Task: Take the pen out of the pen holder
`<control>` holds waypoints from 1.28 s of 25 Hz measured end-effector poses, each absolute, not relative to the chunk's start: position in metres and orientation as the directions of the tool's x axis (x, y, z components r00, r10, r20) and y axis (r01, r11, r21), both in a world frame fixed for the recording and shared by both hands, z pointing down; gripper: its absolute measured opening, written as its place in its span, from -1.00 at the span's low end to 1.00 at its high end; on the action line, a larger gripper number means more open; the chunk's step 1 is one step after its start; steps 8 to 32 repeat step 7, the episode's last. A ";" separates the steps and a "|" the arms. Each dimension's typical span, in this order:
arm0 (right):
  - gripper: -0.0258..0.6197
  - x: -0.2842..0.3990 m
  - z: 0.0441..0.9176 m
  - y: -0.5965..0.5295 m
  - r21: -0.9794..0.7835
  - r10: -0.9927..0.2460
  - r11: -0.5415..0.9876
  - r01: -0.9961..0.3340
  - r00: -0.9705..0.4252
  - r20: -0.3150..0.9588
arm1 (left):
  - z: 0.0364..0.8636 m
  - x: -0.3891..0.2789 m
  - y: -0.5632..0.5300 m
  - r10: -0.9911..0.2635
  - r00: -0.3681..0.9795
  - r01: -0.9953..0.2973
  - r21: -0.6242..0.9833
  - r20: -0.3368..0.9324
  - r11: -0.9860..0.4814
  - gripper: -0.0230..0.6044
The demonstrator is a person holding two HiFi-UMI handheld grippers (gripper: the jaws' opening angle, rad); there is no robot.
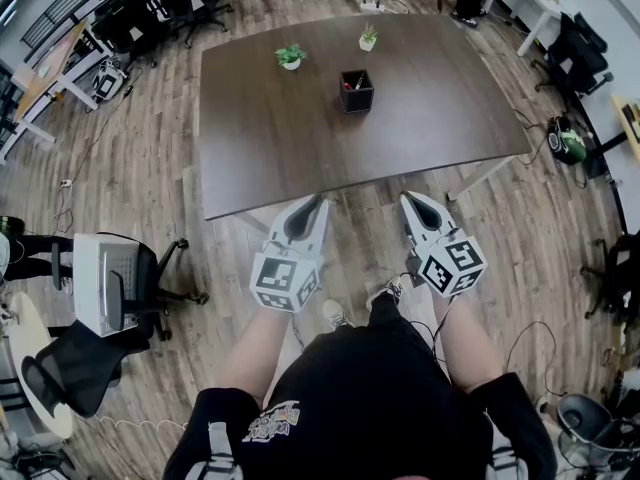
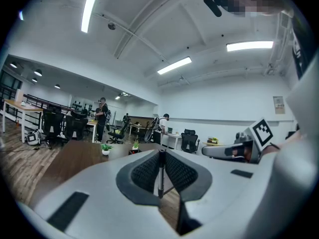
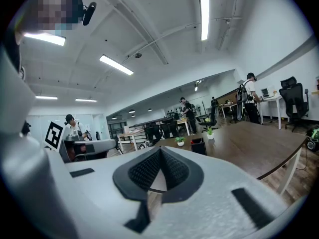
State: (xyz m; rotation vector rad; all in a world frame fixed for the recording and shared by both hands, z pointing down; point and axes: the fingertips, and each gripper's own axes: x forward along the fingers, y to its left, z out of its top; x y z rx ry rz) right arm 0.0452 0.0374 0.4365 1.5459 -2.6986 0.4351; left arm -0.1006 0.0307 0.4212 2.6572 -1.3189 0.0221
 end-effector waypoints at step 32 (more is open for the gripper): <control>-0.91 0.044 0.436 0.036 -0.234 -0.847 0.477 -0.847 -0.514 0.136 | 0.422 -0.101 0.029 -0.786 0.612 -0.788 0.149 0.090 -0.597 -0.81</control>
